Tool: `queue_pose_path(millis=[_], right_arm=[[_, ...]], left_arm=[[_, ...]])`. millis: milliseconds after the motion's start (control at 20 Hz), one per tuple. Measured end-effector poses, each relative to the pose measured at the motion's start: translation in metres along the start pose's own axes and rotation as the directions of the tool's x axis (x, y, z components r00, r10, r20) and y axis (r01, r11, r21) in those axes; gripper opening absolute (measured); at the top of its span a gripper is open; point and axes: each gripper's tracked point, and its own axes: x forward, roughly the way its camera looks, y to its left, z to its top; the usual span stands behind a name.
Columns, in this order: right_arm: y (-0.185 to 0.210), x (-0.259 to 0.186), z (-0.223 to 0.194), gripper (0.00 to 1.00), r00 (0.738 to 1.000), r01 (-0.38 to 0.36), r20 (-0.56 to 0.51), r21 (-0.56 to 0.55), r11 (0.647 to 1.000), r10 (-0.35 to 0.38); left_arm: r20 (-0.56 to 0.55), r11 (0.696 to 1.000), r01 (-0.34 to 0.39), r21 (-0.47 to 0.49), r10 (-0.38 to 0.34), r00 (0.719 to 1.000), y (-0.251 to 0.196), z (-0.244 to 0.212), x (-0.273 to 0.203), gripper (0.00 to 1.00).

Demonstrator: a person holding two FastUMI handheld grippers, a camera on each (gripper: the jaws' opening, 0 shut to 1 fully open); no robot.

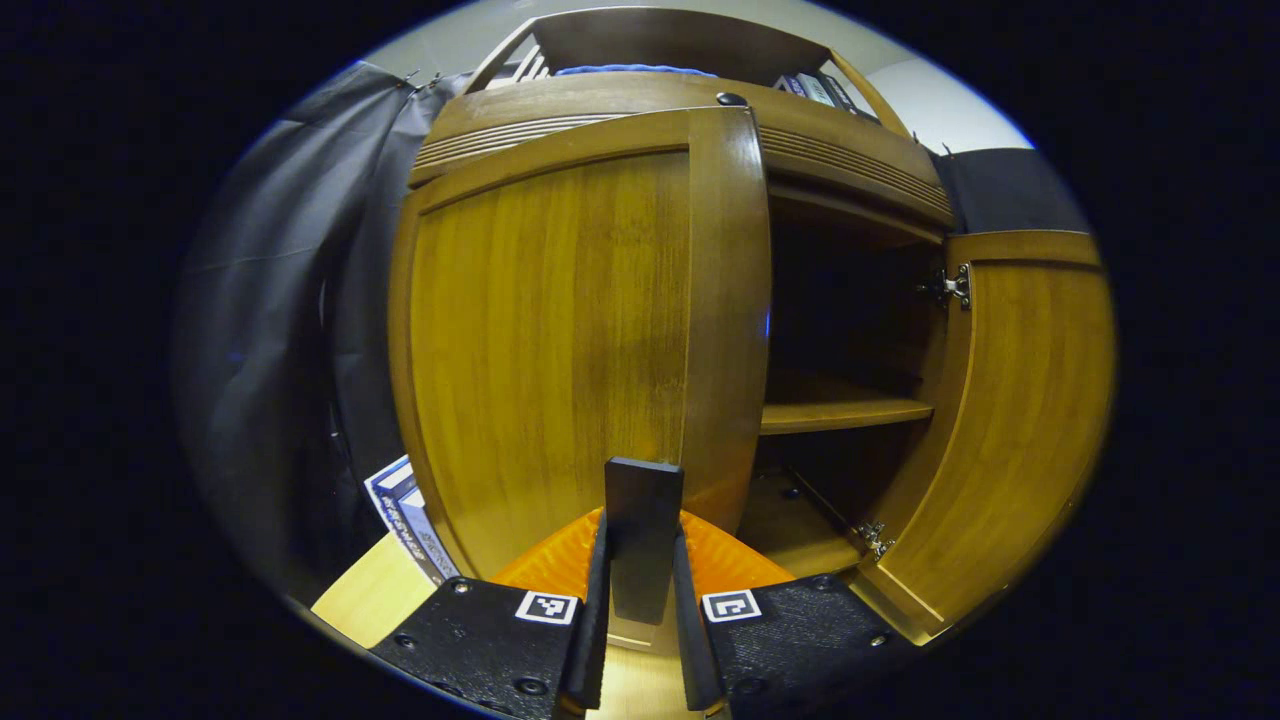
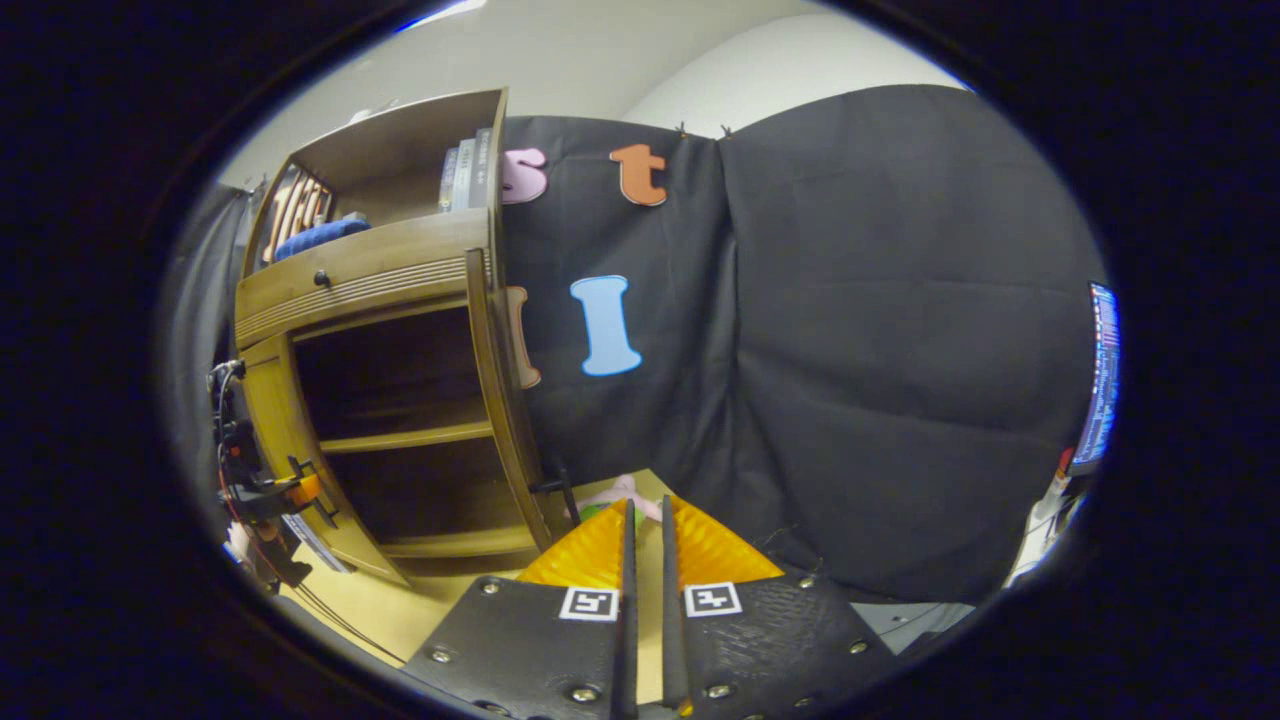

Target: Open the right door of the double-door shoe cabinet with the right hand, and open the left door with the left hand.

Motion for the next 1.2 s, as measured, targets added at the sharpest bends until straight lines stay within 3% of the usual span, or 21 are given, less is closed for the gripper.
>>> queue_pose_path(millis=[650, 1200], right_arm=[[0.026, 0.009, 0.001, 0.10, 0.990, -0.142, -0.024, -0.018, 0.990, 0.141], [0.073, 0.019, 0.002, 0.10, 0.952, -0.304, -0.048, -0.046, 0.952, 0.302]], left_arm=[[0.011, 0.992, -0.123, -0.017, 0.123, 0.992, 0.044, -0.005, -0.059, 0.23], [0.027, 0.962, -0.272, -0.012, 0.272, 0.962, 0.113, -0.007, -0.108, 0.12]])
